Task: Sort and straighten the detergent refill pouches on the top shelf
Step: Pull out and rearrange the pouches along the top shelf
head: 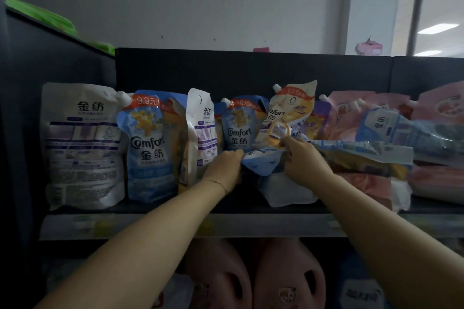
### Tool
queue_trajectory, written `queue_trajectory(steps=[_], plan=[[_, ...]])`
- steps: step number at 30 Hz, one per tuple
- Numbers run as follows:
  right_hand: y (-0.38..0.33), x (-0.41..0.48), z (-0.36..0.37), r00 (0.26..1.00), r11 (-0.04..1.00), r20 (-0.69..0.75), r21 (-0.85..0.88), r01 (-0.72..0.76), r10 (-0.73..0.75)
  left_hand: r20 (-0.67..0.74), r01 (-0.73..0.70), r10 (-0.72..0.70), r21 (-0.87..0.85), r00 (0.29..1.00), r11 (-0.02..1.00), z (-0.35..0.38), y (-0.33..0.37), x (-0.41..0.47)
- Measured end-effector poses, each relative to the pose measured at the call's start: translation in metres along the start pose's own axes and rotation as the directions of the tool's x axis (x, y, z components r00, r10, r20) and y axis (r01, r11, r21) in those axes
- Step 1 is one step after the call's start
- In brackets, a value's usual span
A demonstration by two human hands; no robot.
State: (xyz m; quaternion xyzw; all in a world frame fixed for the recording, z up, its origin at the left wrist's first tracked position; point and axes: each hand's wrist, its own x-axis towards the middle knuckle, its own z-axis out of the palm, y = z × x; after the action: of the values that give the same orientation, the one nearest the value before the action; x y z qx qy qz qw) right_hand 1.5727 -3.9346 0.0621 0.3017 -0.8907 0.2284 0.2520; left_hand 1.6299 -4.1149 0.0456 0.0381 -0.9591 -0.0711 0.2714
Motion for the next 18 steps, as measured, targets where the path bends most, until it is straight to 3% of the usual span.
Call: queue_trajectory(steps=[8, 13, 18], plan=[[0.009, 0.027, -0.004, 0.997, 0.995, -0.012, -0.060, -0.075, 0.074, -0.180, -0.068, 0.079, 0.069, 0.980, 0.995, -0.024, 0.005, 0.025], [0.006, 0.036, -0.008, 0.989, 0.991, -0.139, -0.109, -0.072, 0.057, -0.349, -0.094, 0.110, 0.064, 0.930, 0.994, -0.028, 0.010, 0.038], [-0.006, 0.040, -0.011, 0.938, 0.987, -0.346, -0.145, -0.066, 0.012, -0.549, 0.003, 0.054, 0.103, 0.834, 0.995, -0.037, 0.010, 0.052]])
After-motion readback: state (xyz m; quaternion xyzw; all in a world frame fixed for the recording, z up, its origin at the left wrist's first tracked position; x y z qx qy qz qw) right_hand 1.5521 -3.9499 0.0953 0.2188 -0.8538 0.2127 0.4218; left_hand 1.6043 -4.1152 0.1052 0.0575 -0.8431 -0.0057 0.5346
